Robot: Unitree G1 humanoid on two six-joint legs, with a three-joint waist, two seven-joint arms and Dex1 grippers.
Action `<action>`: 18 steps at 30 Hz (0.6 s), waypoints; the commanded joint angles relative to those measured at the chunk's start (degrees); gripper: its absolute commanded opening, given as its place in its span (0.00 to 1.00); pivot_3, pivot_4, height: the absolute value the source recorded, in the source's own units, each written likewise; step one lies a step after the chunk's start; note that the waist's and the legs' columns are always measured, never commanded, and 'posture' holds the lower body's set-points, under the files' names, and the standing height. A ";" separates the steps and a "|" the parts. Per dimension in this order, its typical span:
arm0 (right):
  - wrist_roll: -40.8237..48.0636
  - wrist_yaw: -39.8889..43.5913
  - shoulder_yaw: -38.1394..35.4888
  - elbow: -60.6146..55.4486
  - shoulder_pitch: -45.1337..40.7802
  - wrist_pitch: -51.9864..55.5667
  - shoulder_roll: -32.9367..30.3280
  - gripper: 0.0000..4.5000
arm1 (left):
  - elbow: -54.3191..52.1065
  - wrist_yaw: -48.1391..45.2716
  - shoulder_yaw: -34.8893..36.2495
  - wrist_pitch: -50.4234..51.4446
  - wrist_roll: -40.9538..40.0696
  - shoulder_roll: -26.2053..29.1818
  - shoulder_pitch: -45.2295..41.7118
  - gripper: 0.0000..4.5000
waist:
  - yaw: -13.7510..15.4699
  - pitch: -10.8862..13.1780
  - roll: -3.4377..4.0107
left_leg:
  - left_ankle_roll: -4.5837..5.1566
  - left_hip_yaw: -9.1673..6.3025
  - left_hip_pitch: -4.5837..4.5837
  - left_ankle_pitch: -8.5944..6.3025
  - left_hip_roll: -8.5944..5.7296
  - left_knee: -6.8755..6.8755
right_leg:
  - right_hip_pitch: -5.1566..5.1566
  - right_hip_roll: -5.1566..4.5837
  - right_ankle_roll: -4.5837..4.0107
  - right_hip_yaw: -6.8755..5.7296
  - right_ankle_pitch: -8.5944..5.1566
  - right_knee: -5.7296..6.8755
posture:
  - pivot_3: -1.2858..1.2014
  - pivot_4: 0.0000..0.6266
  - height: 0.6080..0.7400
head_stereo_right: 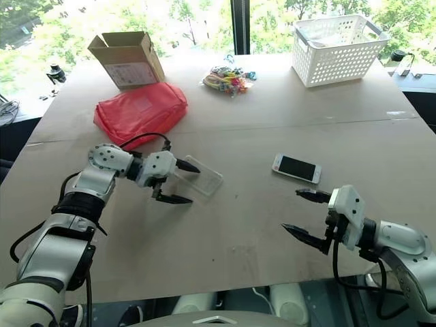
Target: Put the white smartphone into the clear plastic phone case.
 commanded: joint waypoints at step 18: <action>0.58 -0.22 -6.25 0.13 0.30 -3.72 1.38 1.00 | -4.61 1.65 -0.14 18.84 -1.49 -10.02 -0.15 0.01 | 0.51 -0.11 0.10 | 0.05 -0.17 0.55 -0.01 -0.02 0.48 | 0.90 0.01 0.18 -0.10 0.05 -0.06 | 0.52 0.24 1.00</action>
